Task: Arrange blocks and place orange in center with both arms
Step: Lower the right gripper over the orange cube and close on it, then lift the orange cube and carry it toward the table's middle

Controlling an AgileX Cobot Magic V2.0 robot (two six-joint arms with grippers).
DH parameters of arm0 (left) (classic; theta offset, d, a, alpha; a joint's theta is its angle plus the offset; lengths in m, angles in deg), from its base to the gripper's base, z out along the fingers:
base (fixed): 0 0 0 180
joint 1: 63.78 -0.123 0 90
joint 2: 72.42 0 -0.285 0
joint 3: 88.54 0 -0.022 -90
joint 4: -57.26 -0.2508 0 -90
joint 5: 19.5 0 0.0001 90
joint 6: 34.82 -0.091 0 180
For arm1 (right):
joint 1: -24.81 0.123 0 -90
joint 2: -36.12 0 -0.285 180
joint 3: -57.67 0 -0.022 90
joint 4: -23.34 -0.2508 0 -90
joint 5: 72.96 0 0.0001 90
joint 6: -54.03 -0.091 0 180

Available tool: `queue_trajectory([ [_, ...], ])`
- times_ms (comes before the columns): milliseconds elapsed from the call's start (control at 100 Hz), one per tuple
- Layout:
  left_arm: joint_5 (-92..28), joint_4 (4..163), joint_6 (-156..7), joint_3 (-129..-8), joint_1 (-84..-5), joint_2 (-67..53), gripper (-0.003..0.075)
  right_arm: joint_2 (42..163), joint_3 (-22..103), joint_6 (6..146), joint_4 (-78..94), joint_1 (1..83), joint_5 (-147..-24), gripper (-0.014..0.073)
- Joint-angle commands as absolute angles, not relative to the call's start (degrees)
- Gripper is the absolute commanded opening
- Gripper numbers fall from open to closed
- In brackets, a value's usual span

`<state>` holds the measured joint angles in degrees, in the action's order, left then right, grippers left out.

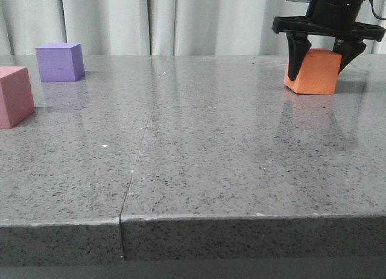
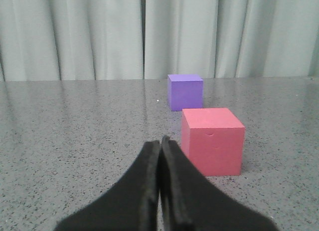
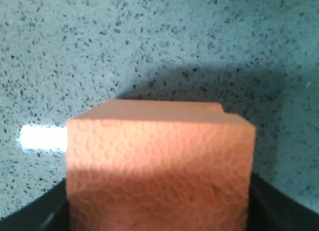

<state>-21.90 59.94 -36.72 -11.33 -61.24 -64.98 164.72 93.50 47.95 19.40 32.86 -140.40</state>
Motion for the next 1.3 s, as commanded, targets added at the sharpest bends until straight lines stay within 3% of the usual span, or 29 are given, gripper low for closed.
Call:
queue_trajectory([
  [0,-17.15,60.27,-36.77,-8.93,-61.34,-66.62,-0.0020,161.24,95.39,47.94,19.60,32.75,-138.01,0.0260],
  [300,-17.15,60.27,-36.77,-8.93,-61.34,-66.62,-0.0020,161.16,95.39,47.94,19.33,32.75,-136.27,0.0253],
  [560,-17.15,60.27,-36.77,-8.93,-61.34,-66.62,-0.0020,160.91,100.52,47.87,17.90,33.59,-143.34,0.0253],
  [730,-17.15,60.27,-36.77,-8.93,-61.34,-66.62,-0.0020,161.05,106.94,45.89,17.97,36.94,-149.33,0.0253],
  [1290,-17.15,60.27,-36.77,-8.93,-61.34,-66.62,-0.0020,161.33,109.15,34.64,17.92,51.22,-145.23,0.0253],
])
